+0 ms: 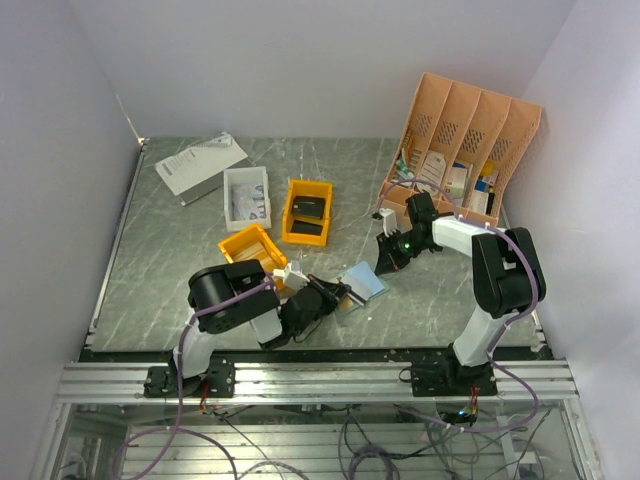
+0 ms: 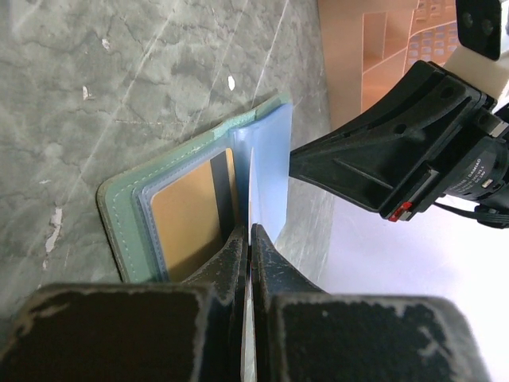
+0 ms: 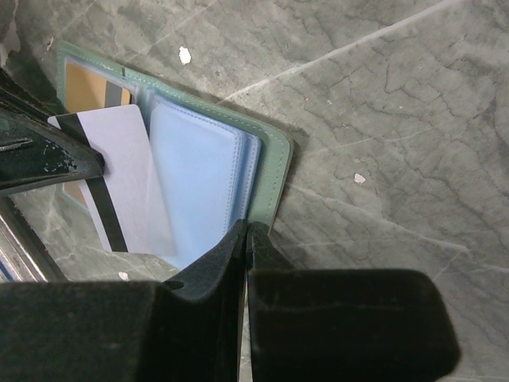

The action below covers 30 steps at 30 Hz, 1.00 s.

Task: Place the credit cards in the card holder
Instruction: Insert the credit card into the card holder.

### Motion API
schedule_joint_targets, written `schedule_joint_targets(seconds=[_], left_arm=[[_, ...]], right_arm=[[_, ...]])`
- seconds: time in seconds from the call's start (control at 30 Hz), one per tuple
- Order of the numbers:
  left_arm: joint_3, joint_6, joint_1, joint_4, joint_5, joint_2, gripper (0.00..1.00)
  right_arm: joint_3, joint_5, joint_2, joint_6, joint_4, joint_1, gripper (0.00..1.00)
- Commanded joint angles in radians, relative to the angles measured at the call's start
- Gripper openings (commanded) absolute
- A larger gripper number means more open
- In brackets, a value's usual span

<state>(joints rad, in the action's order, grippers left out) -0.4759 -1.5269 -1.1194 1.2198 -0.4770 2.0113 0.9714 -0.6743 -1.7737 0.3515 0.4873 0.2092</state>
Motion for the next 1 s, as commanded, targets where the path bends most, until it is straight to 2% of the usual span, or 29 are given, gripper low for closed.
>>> schedule_joint_targets(seconds=[0.0,0.17,0.6,0.97], left_arm=[[-0.010,0.000,0.013,-0.064,0.043,0.015,0.07],[-0.006,-0.007,0.032,-0.091,0.080,0.011,0.07],[-0.065,0.060,0.093,-0.298,0.182,-0.056,0.07],[-0.073,0.055,0.114,-0.289,0.262,-0.029,0.07]], right_arm=[[0.007,0.022,-0.029,0.010,0.008,-0.003,0.02],[0.010,0.019,-0.031,0.010,0.009,-0.001,0.02],[0.010,0.015,-0.027,0.012,0.011,-0.001,0.02],[0.011,0.015,-0.022,0.012,0.011,-0.001,0.02]])
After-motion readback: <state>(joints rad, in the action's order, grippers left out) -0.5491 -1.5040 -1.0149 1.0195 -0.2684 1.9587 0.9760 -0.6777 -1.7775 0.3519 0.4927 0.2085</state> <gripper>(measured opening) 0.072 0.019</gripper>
